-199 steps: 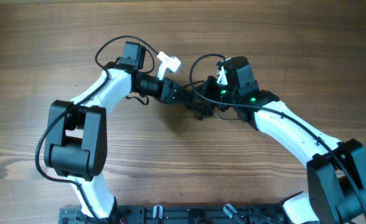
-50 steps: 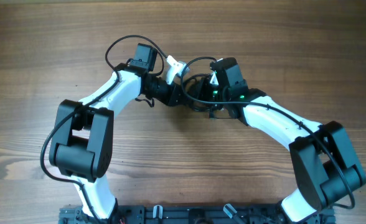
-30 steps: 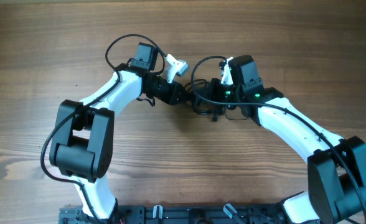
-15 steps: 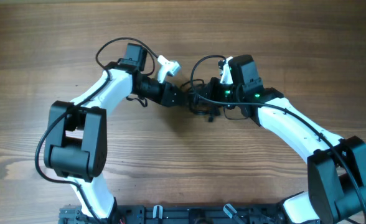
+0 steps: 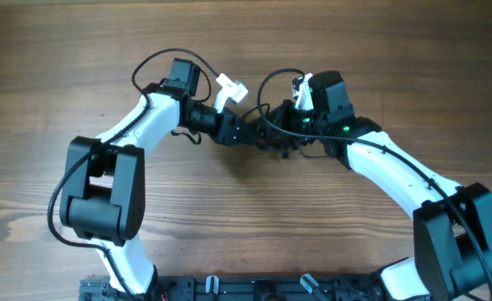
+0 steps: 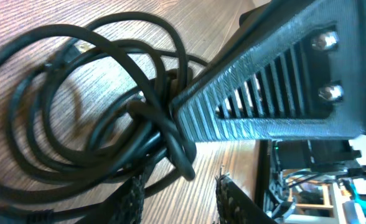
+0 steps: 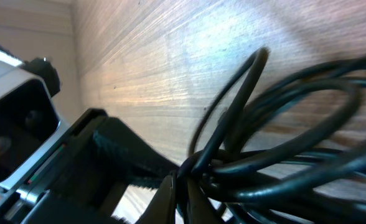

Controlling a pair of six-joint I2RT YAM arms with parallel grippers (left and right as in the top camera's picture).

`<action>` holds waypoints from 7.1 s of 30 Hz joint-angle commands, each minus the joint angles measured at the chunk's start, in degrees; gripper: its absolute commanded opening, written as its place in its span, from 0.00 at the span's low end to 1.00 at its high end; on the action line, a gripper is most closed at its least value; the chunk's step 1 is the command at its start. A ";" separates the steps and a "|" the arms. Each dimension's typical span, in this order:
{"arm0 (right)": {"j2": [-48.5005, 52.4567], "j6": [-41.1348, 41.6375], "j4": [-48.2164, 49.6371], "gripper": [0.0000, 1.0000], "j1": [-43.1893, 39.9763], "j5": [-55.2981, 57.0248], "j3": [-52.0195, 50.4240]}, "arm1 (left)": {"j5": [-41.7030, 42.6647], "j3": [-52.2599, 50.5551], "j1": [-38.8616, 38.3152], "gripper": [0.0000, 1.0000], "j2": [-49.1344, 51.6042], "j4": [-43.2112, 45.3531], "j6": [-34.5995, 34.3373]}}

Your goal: Untangle cables

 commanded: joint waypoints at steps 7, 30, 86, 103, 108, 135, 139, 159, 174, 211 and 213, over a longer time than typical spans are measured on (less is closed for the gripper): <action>-1.66 1.73 0.96 0.04 0.20 -8.96 -0.44 | -2.27 0.00 -0.79 0.41 -1.75 2.60 -3.37; -1.57 -2.14 -9.18 0.30 0.20 -1.77 -0.46 | -11.41 -0.07 -1.66 0.52 -1.75 1.44 -6.56; -0.33 -2.80 -7.17 0.34 0.11 9.79 -0.46 | -12.81 -0.11 -3.98 0.45 -4.44 3.04 -8.11; 2.40 -2.84 -6.29 0.36 0.09 13.84 -0.46 | -18.62 -0.11 -4.17 0.43 -2.05 6.64 -13.03; 2.54 -2.84 -6.19 0.36 0.09 14.73 -0.46 | -19.96 -0.11 -4.17 0.43 -2.05 6.67 -13.55; 2.54 0.22 -3.28 0.26 0.11 17.75 -0.46 | -20.76 -0.11 -4.17 0.43 -2.05 6.91 -14.34; 2.54 0.26 -2.67 0.26 0.11 17.75 -0.46 | -25.77 -0.11 -4.17 0.42 -2.05 8.09 -19.39; 2.54 0.07 -4.28 0.25 0.22 15.78 -0.46 | -35.93 -0.17 -5.92 0.04 -1.88 18.01 -45.77; 2.54 1.55 -2.43 0.25 0.22 15.80 -0.46 | -36.59 -0.17 -9.49 0.15 2.49 23.58 -47.74; 5.05 -0.28 0.37 0.04 0.20 14.25 -0.44 | -21.31 -0.15 -9.49 0.04 2.49 24.59 -42.29; 4.02 -1.09 0.37 0.04 0.20 12.87 -0.44 | -21.31 -0.15 -9.05 0.04 2.49 24.39 -42.29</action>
